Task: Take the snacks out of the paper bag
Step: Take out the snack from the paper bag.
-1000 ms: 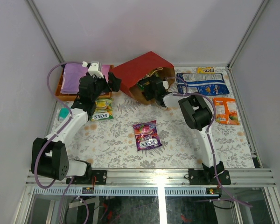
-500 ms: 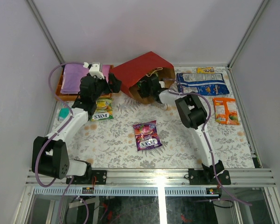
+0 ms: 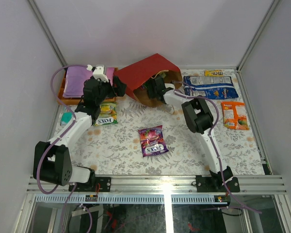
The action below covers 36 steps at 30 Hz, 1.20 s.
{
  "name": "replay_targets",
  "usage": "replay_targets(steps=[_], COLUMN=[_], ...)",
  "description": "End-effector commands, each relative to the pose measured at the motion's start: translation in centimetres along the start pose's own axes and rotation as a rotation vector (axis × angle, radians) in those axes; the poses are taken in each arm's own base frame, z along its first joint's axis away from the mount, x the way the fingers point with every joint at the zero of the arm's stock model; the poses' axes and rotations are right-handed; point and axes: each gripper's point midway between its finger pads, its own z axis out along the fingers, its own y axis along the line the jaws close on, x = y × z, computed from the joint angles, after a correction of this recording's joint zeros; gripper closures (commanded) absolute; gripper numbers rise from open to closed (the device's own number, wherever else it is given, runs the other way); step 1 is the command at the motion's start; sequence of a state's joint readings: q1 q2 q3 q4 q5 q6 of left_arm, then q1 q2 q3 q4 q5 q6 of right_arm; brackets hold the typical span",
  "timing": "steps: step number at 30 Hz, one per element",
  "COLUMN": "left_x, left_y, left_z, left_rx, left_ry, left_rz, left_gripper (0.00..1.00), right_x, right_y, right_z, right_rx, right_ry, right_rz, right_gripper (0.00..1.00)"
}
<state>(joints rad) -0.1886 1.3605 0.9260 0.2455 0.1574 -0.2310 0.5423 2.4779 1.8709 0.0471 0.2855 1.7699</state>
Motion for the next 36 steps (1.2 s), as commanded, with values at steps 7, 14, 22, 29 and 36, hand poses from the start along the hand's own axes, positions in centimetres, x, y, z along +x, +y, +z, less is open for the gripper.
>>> replay_targets(steps=[7,14,22,29,36], left_x=[-1.5,-1.4,-1.3,-1.3,-1.6], left_y=[0.1,0.2,0.3,0.4,0.3], left_z=[0.3,0.4,0.6,0.6,0.2], left_rx=[-0.001,-0.004,-0.012,-0.018,-0.016], left_ry=[-0.033,-0.025,-0.02,-0.022,-0.037], left_rz=[0.02,0.023,0.025,0.022,0.019], left_gripper=[0.0,0.0,0.0,0.0,0.0], right_x=[-6.8,-8.2,-8.0,-6.6,-7.1], right_y=[-2.3,-2.0,1.2,2.0,0.2], right_z=[1.9,1.5,-4.1,-10.0,-16.6], right_rx=[0.035,-0.05,-0.179,-0.251,-0.292], right_ry=[-0.293,-0.311,-0.258,-0.144,-0.095], right_rz=[-0.064,-0.085,-0.198,-0.232,-0.264], right_gripper=[0.57,0.99,1.0,1.0,1.0])
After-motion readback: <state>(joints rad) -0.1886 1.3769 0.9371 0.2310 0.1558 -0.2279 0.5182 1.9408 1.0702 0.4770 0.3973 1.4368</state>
